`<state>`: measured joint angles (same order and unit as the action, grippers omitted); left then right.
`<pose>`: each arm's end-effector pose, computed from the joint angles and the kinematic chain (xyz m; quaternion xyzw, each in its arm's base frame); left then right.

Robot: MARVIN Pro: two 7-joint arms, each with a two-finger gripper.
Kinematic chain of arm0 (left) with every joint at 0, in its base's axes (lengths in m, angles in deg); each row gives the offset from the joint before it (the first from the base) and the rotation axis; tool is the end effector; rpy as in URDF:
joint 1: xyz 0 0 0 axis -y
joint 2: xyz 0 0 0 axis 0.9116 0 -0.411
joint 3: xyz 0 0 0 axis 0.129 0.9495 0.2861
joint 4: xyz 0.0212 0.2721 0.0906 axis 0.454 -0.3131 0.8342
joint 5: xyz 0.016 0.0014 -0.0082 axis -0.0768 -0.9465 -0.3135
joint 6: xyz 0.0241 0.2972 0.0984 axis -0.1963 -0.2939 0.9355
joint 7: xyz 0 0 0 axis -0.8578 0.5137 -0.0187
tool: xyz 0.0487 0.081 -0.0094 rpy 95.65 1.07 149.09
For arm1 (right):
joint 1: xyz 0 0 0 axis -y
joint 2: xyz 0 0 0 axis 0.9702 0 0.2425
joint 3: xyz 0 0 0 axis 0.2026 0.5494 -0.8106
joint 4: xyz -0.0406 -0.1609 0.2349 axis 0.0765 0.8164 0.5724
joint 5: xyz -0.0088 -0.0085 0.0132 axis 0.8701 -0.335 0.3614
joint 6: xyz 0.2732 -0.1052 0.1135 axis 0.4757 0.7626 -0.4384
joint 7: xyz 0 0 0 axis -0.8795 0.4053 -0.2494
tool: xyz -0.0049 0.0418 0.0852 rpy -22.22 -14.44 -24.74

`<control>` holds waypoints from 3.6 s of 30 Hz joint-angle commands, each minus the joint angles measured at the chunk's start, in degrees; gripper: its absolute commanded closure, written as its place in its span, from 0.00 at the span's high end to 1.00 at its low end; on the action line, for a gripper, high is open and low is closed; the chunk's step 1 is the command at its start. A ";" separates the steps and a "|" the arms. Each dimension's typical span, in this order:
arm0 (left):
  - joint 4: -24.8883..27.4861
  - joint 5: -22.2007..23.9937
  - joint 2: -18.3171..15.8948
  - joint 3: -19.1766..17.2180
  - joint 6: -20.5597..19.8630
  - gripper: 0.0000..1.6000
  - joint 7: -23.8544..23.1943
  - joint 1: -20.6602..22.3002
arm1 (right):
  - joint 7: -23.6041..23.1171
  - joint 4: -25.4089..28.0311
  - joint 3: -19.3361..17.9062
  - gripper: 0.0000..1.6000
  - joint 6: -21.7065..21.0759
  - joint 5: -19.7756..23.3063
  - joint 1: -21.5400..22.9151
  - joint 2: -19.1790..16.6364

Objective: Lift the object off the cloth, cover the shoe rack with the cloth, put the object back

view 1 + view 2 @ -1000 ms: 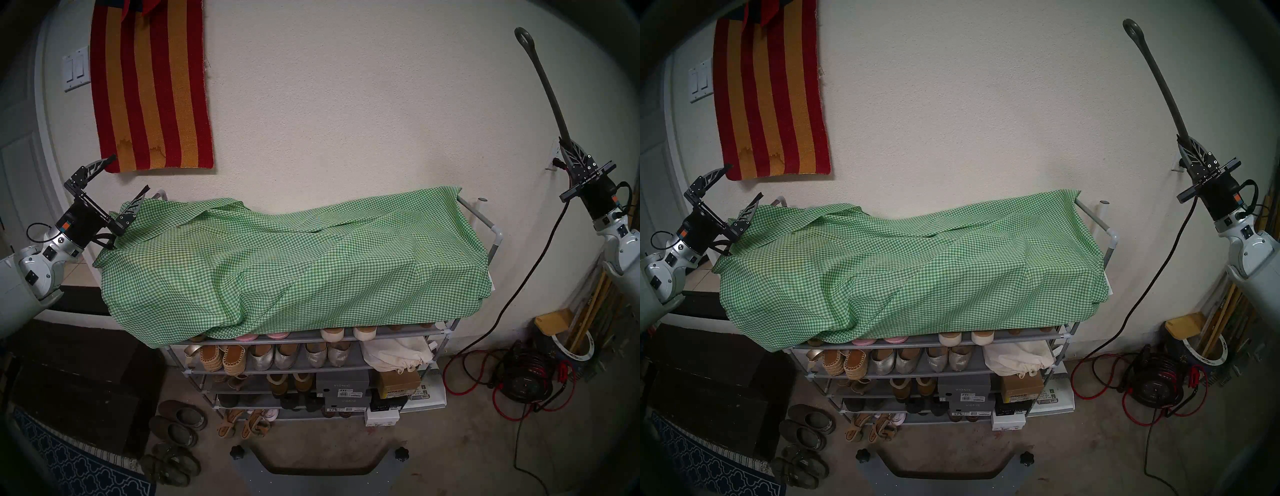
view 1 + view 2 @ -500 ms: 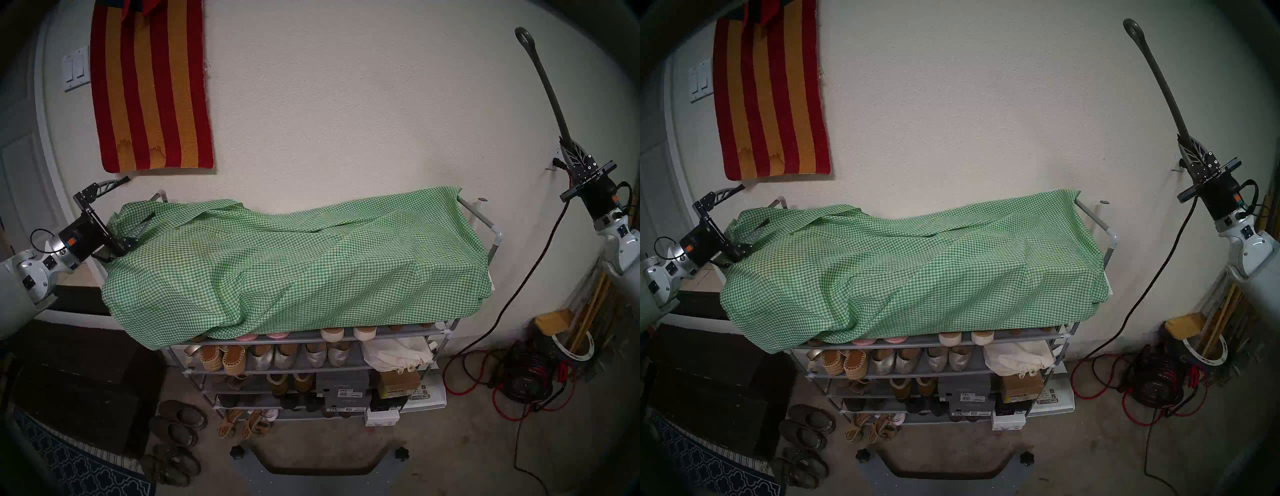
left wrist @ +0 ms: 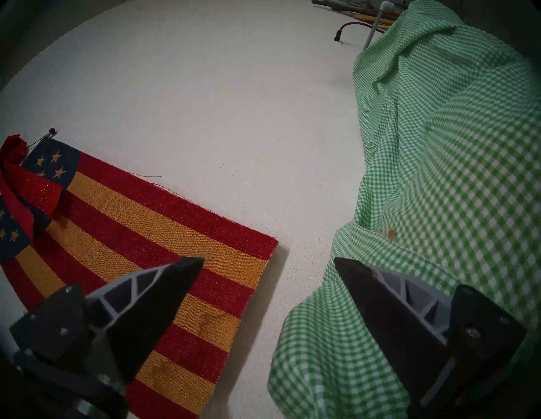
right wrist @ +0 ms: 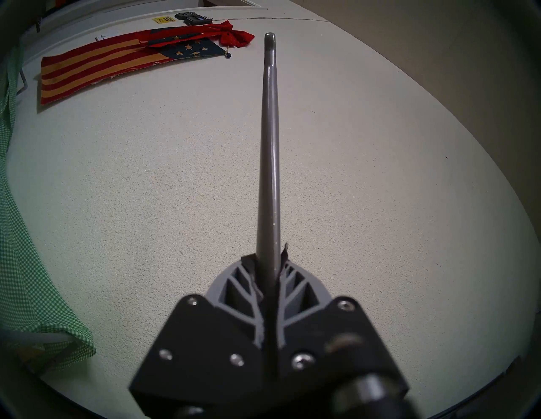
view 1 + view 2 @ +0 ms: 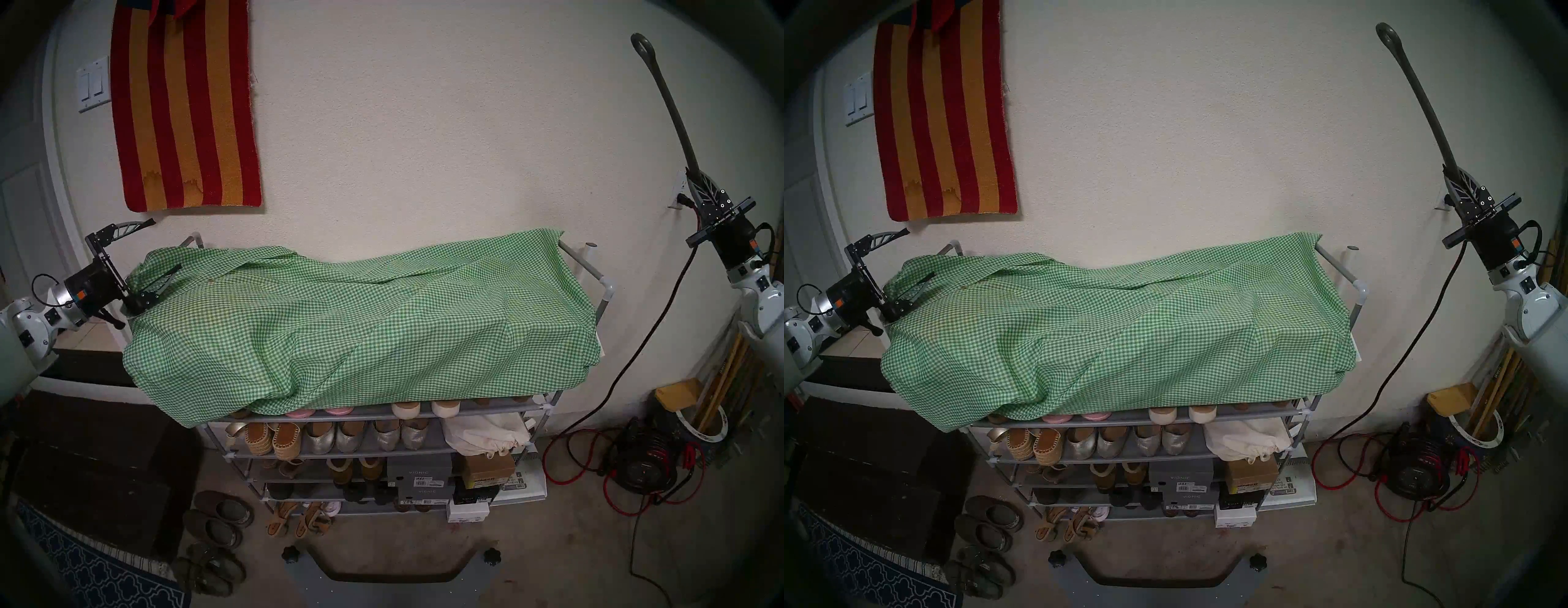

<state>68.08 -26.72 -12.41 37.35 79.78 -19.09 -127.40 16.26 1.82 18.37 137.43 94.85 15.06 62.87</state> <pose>0.3969 0.3256 -0.0908 -0.3853 0.5231 -0.7247 0.2297 0.4015 -0.3301 0.0108 0.3093 0.3350 0.8534 0.2527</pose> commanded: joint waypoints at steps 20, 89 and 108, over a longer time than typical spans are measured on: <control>-5.27 -0.01 -0.13 -4.90 -0.29 1.00 -9.66 1.49 | 2.08 0.11 -1.50 0.00 -0.03 -1.52 -1.18 -0.24; -0.16 28.03 -0.15 -23.12 -0.63 1.00 -18.78 10.80 | 6.33 0.92 -3.70 0.00 -0.03 -5.43 -4.20 -0.25; 2.19 40.26 -0.15 -24.93 -1.66 1.00 -15.81 11.06 | 7.16 1.13 -4.09 0.00 -0.03 -6.27 -4.78 -0.25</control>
<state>69.40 9.56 -12.66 13.27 78.29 -35.74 -116.54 23.05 2.99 14.67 137.43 88.64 10.25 62.83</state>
